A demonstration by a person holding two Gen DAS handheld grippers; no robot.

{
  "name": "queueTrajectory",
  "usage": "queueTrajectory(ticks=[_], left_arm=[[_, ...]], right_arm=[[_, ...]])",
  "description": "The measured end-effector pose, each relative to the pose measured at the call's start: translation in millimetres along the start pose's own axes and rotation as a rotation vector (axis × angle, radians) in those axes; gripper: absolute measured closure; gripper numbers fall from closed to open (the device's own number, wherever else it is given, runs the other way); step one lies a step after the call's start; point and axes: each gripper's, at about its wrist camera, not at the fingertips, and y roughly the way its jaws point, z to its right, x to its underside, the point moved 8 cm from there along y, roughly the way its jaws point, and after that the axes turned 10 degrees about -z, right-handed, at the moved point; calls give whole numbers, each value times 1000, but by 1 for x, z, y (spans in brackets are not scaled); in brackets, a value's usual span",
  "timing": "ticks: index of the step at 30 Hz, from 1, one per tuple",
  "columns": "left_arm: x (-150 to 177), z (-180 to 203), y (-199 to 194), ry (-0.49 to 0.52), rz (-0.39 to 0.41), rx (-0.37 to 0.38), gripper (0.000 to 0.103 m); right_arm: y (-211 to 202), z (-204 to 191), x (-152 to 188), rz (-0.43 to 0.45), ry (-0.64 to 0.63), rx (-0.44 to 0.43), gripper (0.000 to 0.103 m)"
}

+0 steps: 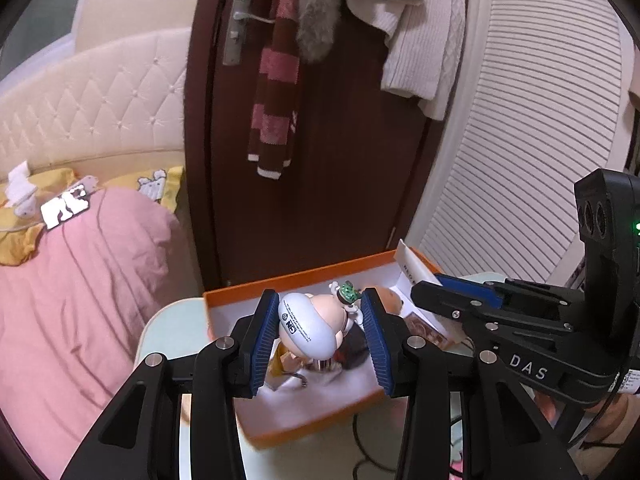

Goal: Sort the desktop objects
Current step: 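Carry the figurine with the left and the tube with the right over the orange box, then open the left gripper to drop the figurine into the box while the right releases the tube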

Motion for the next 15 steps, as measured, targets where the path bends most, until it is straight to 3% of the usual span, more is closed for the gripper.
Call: queueTrajectory(ticks=[12, 14, 15], left_arm=[[-1, -10, 50, -34, -77, -23, 62], [0, -13, 51, -41, -74, -32, 54], [1, -13, 50, -44, -68, -39, 42]], right_arm=[[47, 20, -13, -38, 20, 10, 84], [51, 21, -13, -34, 20, 5, 82], [52, 21, -13, -31, 21, 1, 79]])
